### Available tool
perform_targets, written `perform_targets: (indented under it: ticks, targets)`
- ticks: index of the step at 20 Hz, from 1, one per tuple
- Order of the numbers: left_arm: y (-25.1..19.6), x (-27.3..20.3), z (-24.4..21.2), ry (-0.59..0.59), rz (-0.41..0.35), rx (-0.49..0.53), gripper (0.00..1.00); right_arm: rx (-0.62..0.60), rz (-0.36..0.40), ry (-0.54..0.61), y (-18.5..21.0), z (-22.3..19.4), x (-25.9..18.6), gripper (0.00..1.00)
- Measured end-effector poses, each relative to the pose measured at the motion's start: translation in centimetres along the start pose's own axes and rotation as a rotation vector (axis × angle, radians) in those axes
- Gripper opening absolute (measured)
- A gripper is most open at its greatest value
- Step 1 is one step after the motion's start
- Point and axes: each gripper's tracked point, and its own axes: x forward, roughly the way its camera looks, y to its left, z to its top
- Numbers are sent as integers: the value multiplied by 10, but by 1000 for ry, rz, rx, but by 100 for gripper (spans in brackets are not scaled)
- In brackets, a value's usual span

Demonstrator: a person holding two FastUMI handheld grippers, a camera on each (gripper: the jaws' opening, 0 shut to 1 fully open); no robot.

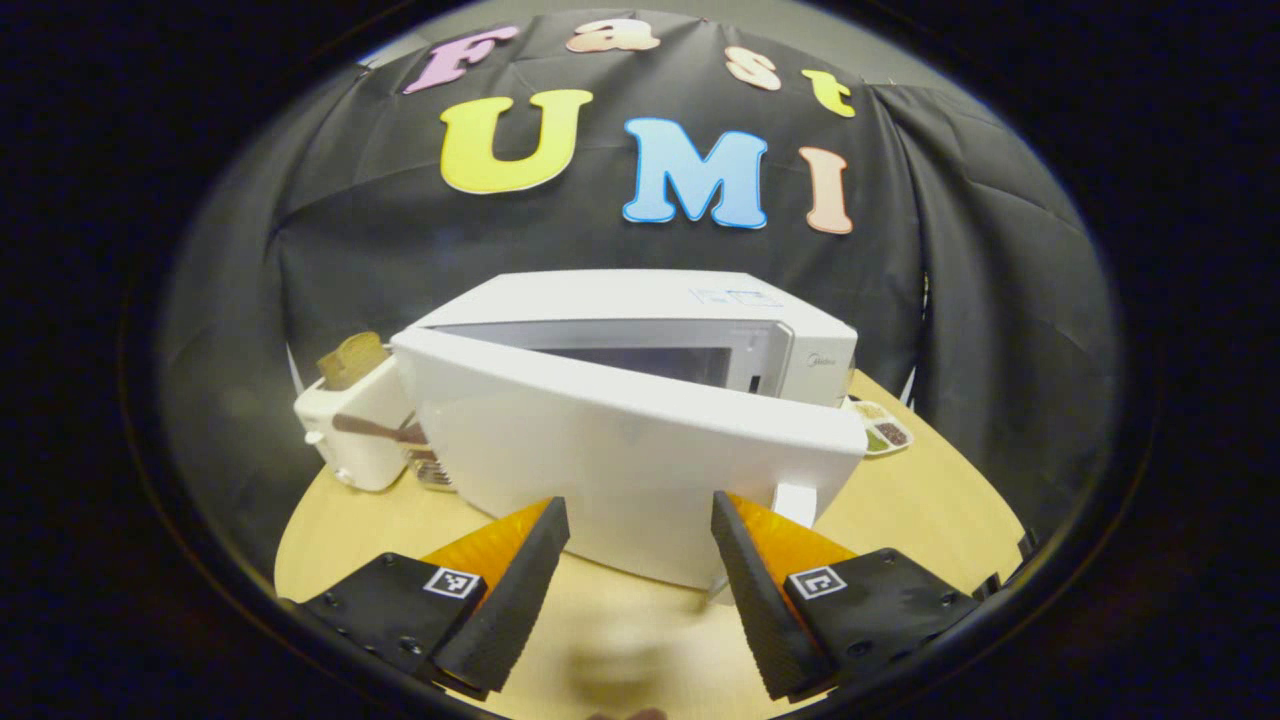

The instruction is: Open the microwave oven with the left hand, put the food in, and close the microwave oven.

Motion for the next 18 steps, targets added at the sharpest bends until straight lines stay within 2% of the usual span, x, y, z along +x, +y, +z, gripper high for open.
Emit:
perform_targets:
  ticks: [5, 7, 8, 13, 18]
  targets:
    - [-21, 63, 17, -9, -65, 6, 92, 6, -80, -30, -3, 13, 24, 97]
    - [-23, 83, 23, -22, -70, 14, 92, 15, -107, -26, -2, 13, 31, 98]
    - [-25, 92, 26, -25, -77, 12, 97, 14, -118, -23, -3, 10, 35, 98]
    - [-22, 100, 17, -26, -40, -74, 94, 6, -161, -7, -1, 9, 49, 98]
    - [-20, 104, 15, -26, -34, -93, 94, 2, -173, 3, 3, 8, 51, 98]
